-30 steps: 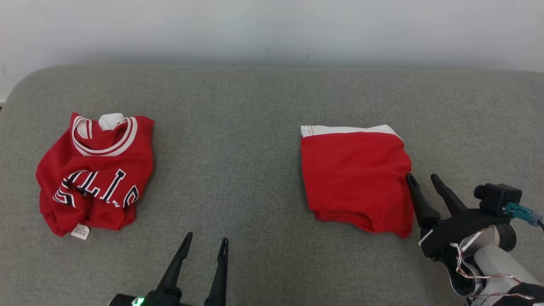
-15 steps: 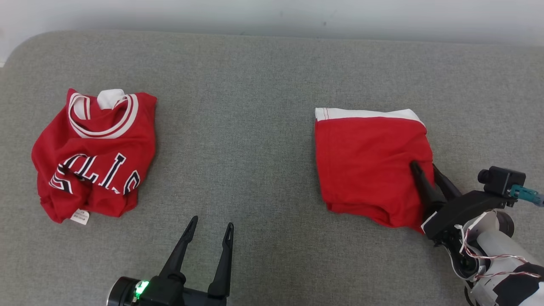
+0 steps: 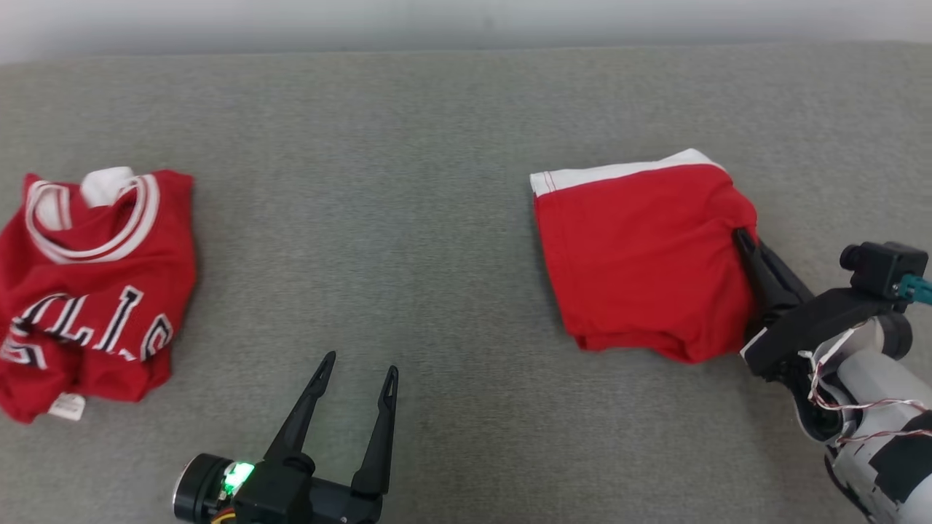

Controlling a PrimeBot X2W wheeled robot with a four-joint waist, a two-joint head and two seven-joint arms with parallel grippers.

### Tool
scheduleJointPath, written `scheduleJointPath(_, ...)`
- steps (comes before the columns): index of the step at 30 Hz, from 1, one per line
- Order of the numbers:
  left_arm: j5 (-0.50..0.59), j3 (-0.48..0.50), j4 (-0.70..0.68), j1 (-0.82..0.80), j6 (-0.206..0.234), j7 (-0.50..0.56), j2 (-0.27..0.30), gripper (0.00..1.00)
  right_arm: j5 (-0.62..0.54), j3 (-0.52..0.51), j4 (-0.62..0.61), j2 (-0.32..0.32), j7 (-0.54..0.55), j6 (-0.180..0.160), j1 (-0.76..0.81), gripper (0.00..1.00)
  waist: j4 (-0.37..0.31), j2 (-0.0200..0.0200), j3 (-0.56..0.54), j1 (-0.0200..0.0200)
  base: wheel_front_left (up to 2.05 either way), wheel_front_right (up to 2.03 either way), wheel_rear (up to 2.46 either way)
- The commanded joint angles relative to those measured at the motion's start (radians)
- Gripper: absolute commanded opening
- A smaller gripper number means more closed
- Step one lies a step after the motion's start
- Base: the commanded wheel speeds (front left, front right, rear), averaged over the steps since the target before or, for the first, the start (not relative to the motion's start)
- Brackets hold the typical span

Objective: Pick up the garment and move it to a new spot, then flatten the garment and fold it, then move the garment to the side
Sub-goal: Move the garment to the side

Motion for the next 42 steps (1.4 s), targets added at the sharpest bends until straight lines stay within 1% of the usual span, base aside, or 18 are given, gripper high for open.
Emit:
scheduleJointPath(1,0.014,0.000,-0.007,-0.013,-0.005,-0.002,0.007,1.00,-0.015,0.006,-0.001,-0.014,-0.007,-0.002,-0.017,0.00,-0.057,-0.0001,0.029,0.0000,0.00,0.00,0.00)
scheduleJointPath(4,0.019,-0.003,-0.019,-0.025,-0.013,-0.002,0.018,1.00,-0.032,0.004,0.000,-0.029,-0.009,-0.002,-0.038,0.00,-0.098,-0.0001,0.047,0.0000,0.00,0.00,0.00)
scheduleJointPath(10,0.034,-0.025,-0.038,-0.054,-0.023,-0.002,0.050,1.00,-0.103,-0.056,-0.006,-0.054,-0.009,-0.002,-0.064,0.00,-0.167,-0.0001,0.091,0.0000,0.00,0.00,0.00)
scheduleJointPath(15,0.043,-0.030,-0.066,-0.081,-0.025,-0.002,0.082,1.00,-0.177,-0.116,-0.005,-0.077,-0.009,-0.002,-0.089,0.00,-0.210,-0.0001,0.139,0.0000,0.00,0.00,0.00)
scheduleJointPath(20,0.049,-0.040,-0.096,-0.115,-0.028,-0.002,0.118,1.00,-0.265,-0.185,0.001,-0.113,-0.009,-0.002,-0.131,0.00,-0.236,-0.0001,0.200,0.0000,0.00,0.00,0.00)
scheduleJointPath(26,0.042,-0.051,-0.124,-0.154,-0.031,-0.002,0.154,1.00,-0.370,-0.274,0.027,-0.142,-0.008,-0.002,-0.176,0.00,-0.245,-0.0001,0.269,0.0000,0.00,0.00,0.00)
scheduleJointPath(27,0.042,-0.051,-0.124,-0.154,-0.031,-0.002,0.154,1.00,-0.370,-0.274,0.027,-0.142,-0.008,-0.002,-0.176,0.00,-0.245,-0.0001,0.269,0.0000,0.00,0.00,0.00)
scheduleJointPath(30,0.036,-0.058,-0.132,-0.169,-0.032,-0.002,0.168,1.00,-0.415,-0.314,0.052,-0.153,-0.007,-0.002,-0.187,0.00,-0.239,-0.0001,0.293,0.0000,0.00,0.00,0.00)
scheduleJointPath(36,0.029,-0.060,-0.138,-0.190,-0.029,-0.002,0.182,1.00,-0.499,-0.412,0.092,-0.199,-0.007,-0.002,-0.206,0.00,-0.219,-0.0001,0.317,0.0000,0.00,0.00,0.00)
scheduleJointPath(37,0.027,-0.059,-0.140,-0.191,-0.028,-0.002,0.186,1.00,-0.532,-0.441,0.102,-0.206,-0.007,-0.002,-0.214,0.00,-0.214,-0.0001,0.320,0.0000,0.00,0.00,0.00)
scheduleJointPath(41,0.024,-0.060,-0.142,-0.199,-0.027,-0.002,0.191,1.00,-0.623,-0.496,0.137,-0.196,-0.008,-0.002,-0.242,0.00,-0.206,-0.0001,0.327,0.0000,0.00,0.00,0.00)
scheduleJointPath(42,0.025,-0.062,-0.141,-0.204,-0.027,-0.002,0.190,1.00,-0.647,-0.514,0.149,-0.188,-0.008,-0.002,-0.250,0.15,-0.204,-0.0001,0.330,0.0000,0.00,0.00,0.00)
